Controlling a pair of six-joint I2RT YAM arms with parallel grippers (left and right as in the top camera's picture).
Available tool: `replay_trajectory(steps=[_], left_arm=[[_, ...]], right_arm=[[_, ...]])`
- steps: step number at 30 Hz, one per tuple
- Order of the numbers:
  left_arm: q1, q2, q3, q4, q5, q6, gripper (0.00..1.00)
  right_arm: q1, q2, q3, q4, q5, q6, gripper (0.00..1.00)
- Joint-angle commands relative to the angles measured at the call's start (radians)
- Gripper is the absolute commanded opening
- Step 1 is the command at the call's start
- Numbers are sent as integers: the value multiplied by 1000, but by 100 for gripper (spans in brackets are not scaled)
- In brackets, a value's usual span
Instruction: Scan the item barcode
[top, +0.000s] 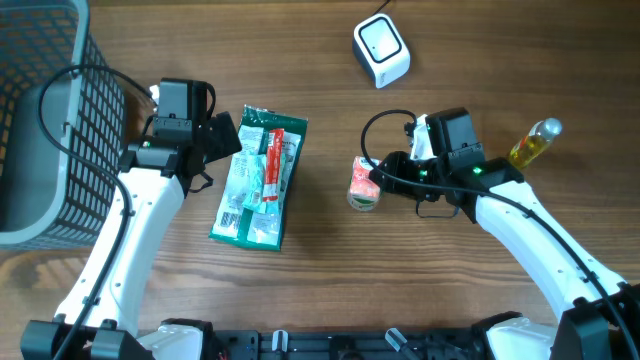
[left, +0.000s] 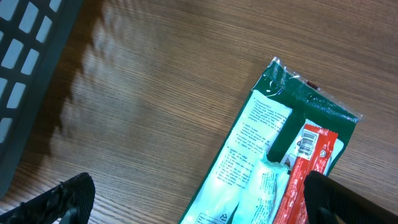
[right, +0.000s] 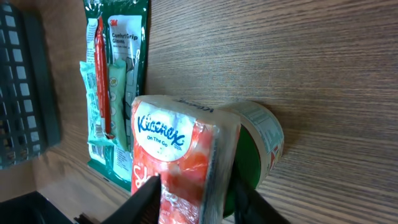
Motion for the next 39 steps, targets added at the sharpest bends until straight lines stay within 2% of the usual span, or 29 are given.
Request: replay_trajectory(steps=[1, 10, 11, 12, 14, 17, 23, 32, 36, 39], left_arm=[[3, 2, 6, 2, -13, 2, 100], [3, 2, 6, 2, -13, 2, 100], [3, 2, 6, 2, -13, 2, 100], [3, 2, 6, 2, -13, 2, 100], [3, 2, 6, 2, -13, 2, 100], [3, 2, 6, 2, -13, 2, 100], [3, 2, 6, 2, -13, 2, 100], [3, 2, 6, 2, -13, 2, 100], [3, 2, 6, 2, -13, 2, 100], [3, 2, 6, 2, -13, 2, 100]], right_arm=[[5, 32, -8, 6, -3, 6, 34], [46, 69, -8, 24, -2, 14, 19], [46, 69, -8, 19, -3, 14, 14], [46, 69, -8, 16, -2, 12, 4], [44, 67, -6, 13, -10, 13, 4], [16, 34, -3, 39, -126, -2, 4], [-120, -77, -3, 80, -511, -68, 4], [-134, -78, -4, 80, -1009, -261, 4], [-134, -79, -4, 87, -1147, -304, 4], [-134, -79, -4, 83, -1152, -312, 4]])
